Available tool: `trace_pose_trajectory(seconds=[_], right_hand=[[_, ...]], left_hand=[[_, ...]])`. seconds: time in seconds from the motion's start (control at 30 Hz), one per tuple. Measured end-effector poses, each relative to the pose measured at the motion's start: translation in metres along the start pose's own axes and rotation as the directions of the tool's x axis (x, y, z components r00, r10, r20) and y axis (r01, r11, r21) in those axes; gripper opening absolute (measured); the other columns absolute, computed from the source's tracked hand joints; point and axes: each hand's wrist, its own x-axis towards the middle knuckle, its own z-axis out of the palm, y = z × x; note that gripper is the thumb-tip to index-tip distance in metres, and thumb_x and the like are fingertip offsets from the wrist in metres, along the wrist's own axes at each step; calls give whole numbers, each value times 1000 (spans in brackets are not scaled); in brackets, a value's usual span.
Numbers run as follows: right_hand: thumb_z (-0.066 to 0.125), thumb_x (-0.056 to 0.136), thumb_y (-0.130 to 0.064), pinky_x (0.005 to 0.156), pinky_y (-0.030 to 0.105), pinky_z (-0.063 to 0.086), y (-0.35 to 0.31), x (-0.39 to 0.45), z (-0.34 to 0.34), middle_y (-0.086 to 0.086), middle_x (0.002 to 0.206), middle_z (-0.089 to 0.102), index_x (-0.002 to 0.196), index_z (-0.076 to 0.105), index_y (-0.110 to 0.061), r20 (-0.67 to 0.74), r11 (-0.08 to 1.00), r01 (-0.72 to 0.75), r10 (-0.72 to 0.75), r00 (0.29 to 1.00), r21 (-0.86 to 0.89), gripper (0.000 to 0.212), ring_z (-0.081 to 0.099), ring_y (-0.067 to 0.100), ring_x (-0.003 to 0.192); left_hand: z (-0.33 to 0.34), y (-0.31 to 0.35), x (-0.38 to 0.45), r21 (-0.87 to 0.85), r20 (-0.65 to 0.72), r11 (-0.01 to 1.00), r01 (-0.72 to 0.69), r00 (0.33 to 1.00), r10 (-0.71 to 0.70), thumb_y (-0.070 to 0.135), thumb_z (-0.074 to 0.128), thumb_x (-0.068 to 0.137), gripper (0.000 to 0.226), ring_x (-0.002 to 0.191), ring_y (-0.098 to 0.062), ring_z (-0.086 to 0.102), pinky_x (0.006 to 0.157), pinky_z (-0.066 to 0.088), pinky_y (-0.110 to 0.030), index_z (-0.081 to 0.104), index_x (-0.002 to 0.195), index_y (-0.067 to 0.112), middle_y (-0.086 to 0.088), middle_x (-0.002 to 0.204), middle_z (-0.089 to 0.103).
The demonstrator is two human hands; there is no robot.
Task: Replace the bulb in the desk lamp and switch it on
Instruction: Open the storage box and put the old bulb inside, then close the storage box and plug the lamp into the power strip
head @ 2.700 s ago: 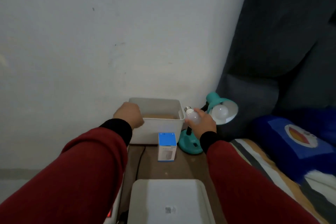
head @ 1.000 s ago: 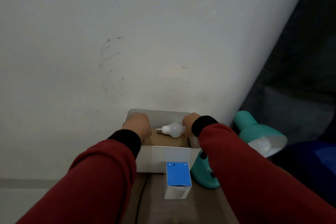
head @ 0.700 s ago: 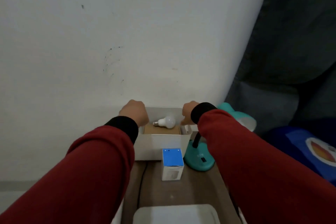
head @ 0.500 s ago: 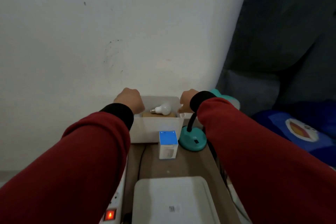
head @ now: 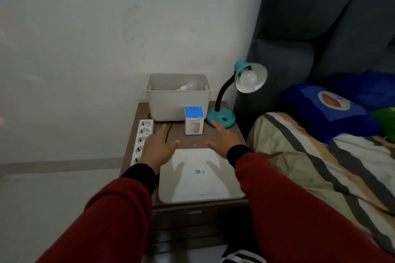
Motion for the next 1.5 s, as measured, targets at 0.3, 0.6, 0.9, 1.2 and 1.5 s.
trace_pose_trajectory(seconds=[0.3,0.6,0.9,1.2,1.5], right_hand=[[63,82,-48,115,39,26,69,-16,76,16,152,27,148,21,-33,66,974,-226,227,972,-25,79,26,32,140],[55,77,-63,113,44,29,89,-7,92,9,150,33,146,24,-32,153,929,-316,347,925,-194,81,28,32,138],[56,79,-58,113,37,26,83,-12,78,10,153,28,148,26,-23,83,943,-291,307,948,-162,83,29,29,139],[58,84,-52,112,32,29,41,10,21,15,147,26,147,29,-20,-95,976,-200,192,977,-89,76,34,29,135],[56,85,-53,112,30,27,-30,86,-52,20,145,30,148,30,-15,-199,990,-74,49,979,-121,77,32,32,135]], left_hand=[[68,-56,-33,96,116,992,79,989,-90,46,58,86,78,137,-32,32,114,28,-40,22,148,17,-15,149,36],[82,-63,-34,269,187,958,99,970,-153,56,56,81,85,136,-33,32,111,23,-40,20,148,17,-15,149,34],[66,-54,-40,147,101,987,71,991,-87,38,72,77,85,136,-29,35,112,29,-35,28,146,15,-12,149,36],[9,-24,-14,58,-18,998,8,1000,-7,38,71,78,84,137,-29,32,112,27,-37,29,147,16,-12,150,34],[-69,11,61,80,-126,996,-41,991,51,45,68,79,85,136,-30,34,112,25,-35,27,148,17,-14,146,37]])
